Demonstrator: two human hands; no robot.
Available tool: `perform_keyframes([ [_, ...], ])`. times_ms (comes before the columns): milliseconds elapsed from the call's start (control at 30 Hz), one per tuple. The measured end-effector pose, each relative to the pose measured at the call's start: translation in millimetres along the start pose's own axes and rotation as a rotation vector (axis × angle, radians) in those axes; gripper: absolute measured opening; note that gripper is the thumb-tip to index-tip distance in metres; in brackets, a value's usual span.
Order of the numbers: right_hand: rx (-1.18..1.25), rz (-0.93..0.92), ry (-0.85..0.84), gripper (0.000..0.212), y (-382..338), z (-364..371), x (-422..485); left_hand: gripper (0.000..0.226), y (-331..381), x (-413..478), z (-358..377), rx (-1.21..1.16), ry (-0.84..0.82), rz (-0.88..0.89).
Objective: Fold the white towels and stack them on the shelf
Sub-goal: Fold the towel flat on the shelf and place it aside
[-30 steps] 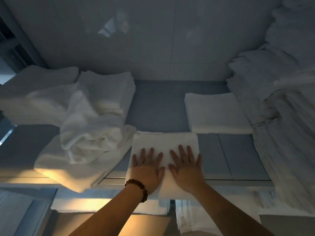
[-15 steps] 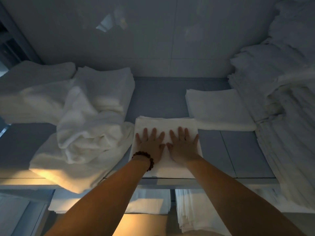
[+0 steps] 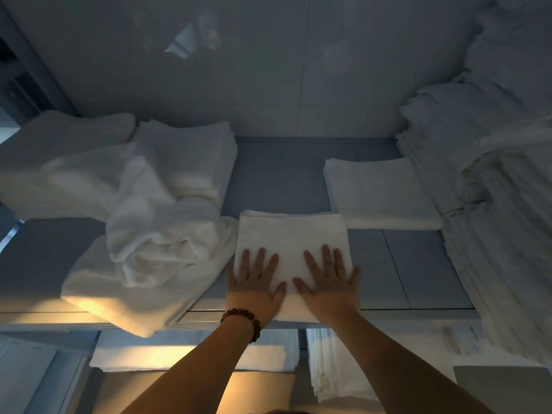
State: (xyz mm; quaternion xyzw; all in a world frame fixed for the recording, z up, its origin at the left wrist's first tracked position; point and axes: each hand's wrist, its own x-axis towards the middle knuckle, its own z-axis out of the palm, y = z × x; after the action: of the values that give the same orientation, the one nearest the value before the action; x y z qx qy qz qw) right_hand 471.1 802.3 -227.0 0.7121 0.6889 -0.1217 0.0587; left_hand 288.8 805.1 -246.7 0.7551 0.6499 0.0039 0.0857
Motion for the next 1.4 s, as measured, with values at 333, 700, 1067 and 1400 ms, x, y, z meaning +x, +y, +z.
perform_keyframes([
  [333, 0.263, 0.151, -0.006, 0.071, 9.4, -30.3, 2.3, 0.041, -11.2, 18.7, -36.2, -0.398, -0.018, -0.269],
  [700, 0.368, 0.273, -0.057, 0.082, 20.9, -39.8, 4.2, 0.034, -23.9, 24.2, -49.5, -0.603, -0.153, -0.282],
  [1067, 0.516, 0.233, -0.079, 0.051, 28.2, -48.2, -2.5, 0.030, -25.5, 21.9, -62.9, -0.749, -0.183, -0.183],
  [1400, 0.171, 0.049, 0.251, 0.049, -12.2, -62.7, -25.4, 0.046, 29.1, 13.8, -85.4, -0.396, 0.022, -0.013],
])
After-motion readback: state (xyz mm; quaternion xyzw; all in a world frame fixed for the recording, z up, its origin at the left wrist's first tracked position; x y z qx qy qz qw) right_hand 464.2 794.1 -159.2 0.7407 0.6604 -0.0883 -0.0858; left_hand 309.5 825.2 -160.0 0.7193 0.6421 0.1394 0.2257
